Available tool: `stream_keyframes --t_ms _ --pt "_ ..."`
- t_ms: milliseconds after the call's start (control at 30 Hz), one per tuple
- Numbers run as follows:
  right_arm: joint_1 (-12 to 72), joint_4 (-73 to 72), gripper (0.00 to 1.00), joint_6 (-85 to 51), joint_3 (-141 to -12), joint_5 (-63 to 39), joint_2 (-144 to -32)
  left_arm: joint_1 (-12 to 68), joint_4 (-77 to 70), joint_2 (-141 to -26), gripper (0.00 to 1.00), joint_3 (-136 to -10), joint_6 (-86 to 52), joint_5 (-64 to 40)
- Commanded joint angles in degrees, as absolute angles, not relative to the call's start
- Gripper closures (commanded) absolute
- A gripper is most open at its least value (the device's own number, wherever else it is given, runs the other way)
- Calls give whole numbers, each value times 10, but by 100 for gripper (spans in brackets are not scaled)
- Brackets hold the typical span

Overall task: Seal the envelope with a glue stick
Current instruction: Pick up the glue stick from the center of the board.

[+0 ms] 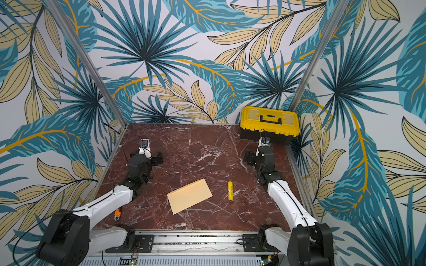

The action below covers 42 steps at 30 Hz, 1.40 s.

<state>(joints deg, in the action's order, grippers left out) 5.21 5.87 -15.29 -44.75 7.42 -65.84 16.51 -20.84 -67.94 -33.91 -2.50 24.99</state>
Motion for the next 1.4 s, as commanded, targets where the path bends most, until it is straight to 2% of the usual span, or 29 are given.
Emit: stream_keyframes --t_ms 0,267,500,567,867,1367 --pt "63 233 12 -214 -481 33 -655 167 -31 -645 0 -377 -95 256" --pt "115 417 20 -221 -551 24 -683 166 118 -622 0 -412 -172 178" --pt "153 487 26 -228 -558 30 -696 166 131 -621 0 -408 -222 121" --pt "163 497 32 -232 -557 29 -705 166 132 -620 0 -408 -226 114" --pt "225 489 42 -276 -541 11 -754 165 134 -626 0 -411 -240 109" --pt "300 400 51 -336 -515 15 -891 166 132 -626 0 -409 -244 101"
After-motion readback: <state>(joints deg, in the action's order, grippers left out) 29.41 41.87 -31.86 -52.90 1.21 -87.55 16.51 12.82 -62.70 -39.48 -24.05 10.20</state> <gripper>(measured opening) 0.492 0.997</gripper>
